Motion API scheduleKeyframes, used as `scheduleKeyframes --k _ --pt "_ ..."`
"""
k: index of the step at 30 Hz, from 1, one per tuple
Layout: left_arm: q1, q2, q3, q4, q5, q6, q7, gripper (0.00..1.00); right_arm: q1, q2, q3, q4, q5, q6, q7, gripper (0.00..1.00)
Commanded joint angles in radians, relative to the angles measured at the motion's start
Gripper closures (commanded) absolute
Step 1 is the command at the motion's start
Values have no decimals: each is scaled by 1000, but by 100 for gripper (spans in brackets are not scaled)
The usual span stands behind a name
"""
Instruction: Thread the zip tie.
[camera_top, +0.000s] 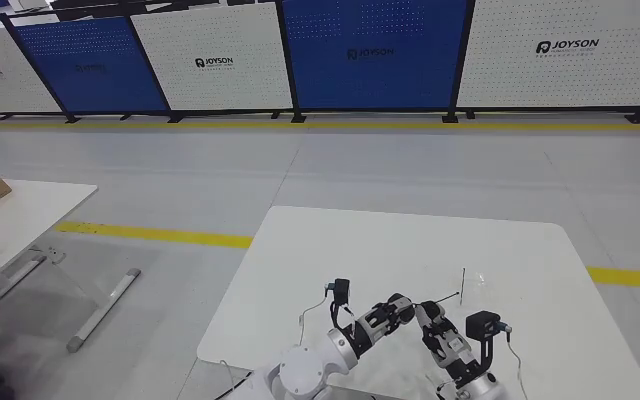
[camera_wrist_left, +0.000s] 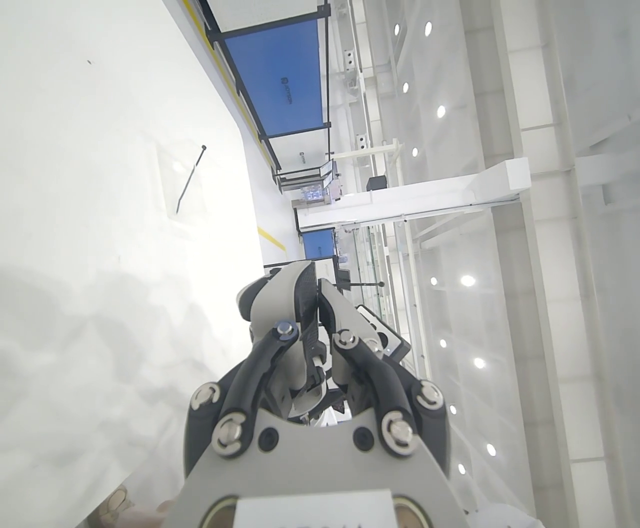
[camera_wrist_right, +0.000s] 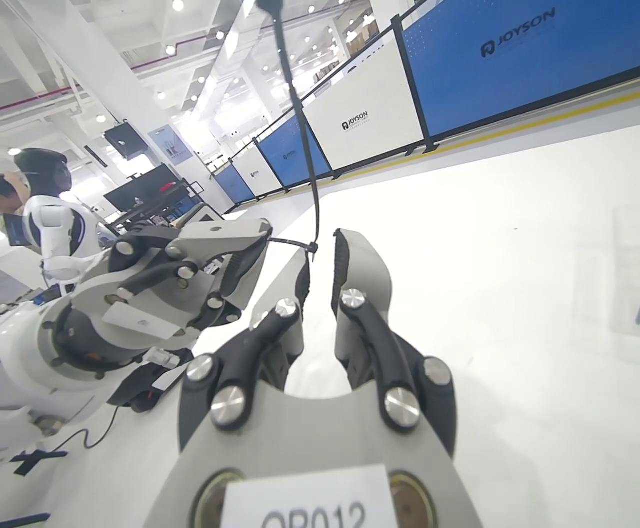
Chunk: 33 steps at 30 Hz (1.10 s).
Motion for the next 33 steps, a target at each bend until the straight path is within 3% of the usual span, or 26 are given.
scheduleKeyframes --k 1,4,8,15,33 --pt "-1 -1 3 2 2 0 -1 100 0 0 0 0 1 1 0 88" --pt "-1 -1 5 4 7 -2 -1 100 1 0 1 1 6 1 -1 100" --pt "-1 -2 6 4 10 -8 -1 100 1 0 2 3 9 0 -1 100" --pt "7 -2 5 -1 3 -66 -23 100 2 0 1 4 8 0 3 100" --pt "28 2 -3 -32 3 -114 -54 100 -1 2 -12 -13 -42 8 29 100"
